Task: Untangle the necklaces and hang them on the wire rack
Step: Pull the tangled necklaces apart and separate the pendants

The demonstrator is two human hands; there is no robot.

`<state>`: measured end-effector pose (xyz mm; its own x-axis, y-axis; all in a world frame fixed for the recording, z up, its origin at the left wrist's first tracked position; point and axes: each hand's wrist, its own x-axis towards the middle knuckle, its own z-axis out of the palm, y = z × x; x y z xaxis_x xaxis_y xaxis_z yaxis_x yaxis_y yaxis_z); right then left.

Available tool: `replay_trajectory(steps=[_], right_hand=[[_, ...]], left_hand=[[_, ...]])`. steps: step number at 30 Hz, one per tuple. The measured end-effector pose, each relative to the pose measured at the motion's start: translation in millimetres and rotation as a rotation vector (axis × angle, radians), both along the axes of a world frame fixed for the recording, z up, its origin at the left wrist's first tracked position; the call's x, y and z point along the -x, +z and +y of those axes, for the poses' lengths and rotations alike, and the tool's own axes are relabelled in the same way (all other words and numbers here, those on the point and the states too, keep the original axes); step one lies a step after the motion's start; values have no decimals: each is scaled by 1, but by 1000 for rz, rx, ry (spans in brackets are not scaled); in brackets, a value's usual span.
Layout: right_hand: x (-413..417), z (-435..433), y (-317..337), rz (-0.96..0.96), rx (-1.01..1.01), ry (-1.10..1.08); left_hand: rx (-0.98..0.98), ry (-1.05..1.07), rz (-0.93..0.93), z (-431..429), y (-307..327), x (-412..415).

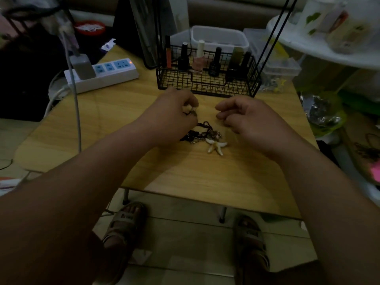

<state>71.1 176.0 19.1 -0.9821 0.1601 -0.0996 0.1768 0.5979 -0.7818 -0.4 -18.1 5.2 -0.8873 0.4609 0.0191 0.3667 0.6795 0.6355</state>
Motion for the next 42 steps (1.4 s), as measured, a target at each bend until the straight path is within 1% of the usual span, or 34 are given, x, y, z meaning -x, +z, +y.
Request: replay_trajectory(steps=[2,4,6,8,10,11,12,13,15,17,18,20,21,24,26,28,30,32,34,37,42], right_hand=[[-3,2,1,26,-111,18],[-6,2,0,-2,-169,55],[-7,-2,-1,-83,-209,115],[-6,-7,-4,-114,-259,160],[-4,-12,-7,-92,-277,170],[-3,-13,-8,-81,-284,171],[-3,-13,-7,-69,-280,169],[-2,-12,-7,-56,-252,159],[-3,-9,-4,-27,-118,105],[-2,-6,-1,-14,112,22],[-2,-6,1,-18,278,-21],[-1,-7,3,-28,609,-85],[0,-8,5,-32,726,-112],[0,-12,9,-59,1026,-180],[2,-13,8,-74,1149,-196],[4,-15,6,-82,1169,-197],[6,-15,4,-87,1142,-200],[7,-14,3,-87,1106,-204],[8,-13,2,-71,1067,-217],[8,-11,0,-75,1048,-243],[8,-11,-2,-176,1053,-147]], left_hand=[[47,-45,103,-1,0,-2],[125,-135,182,-1,2,-6],[261,-227,186,0,2,-8],[331,-242,195,2,0,-6],[288,-223,199,2,-1,-4],[209,-198,164,2,0,-3],[96,-155,89,2,1,-2],[-38,-108,-23,1,4,-1],[-328,-40,-310,0,9,-1],[-589,-7,-547,-1,13,-2],[-676,1,-611,-2,16,-1],[-753,8,-679,-4,17,-1],[-767,12,-694,-4,17,-1],[-759,22,-679,-4,14,-1],[-711,25,-641,-2,13,-1],[-632,-11,-617,-2,11,-1],[-536,-93,-589,-3,10,-2],[-468,-127,-545,-4,10,-2],[-500,-105,-536,-5,10,-1],[-617,-90,-584,-6,12,1],[-727,-63,-623,-3,12,0]])
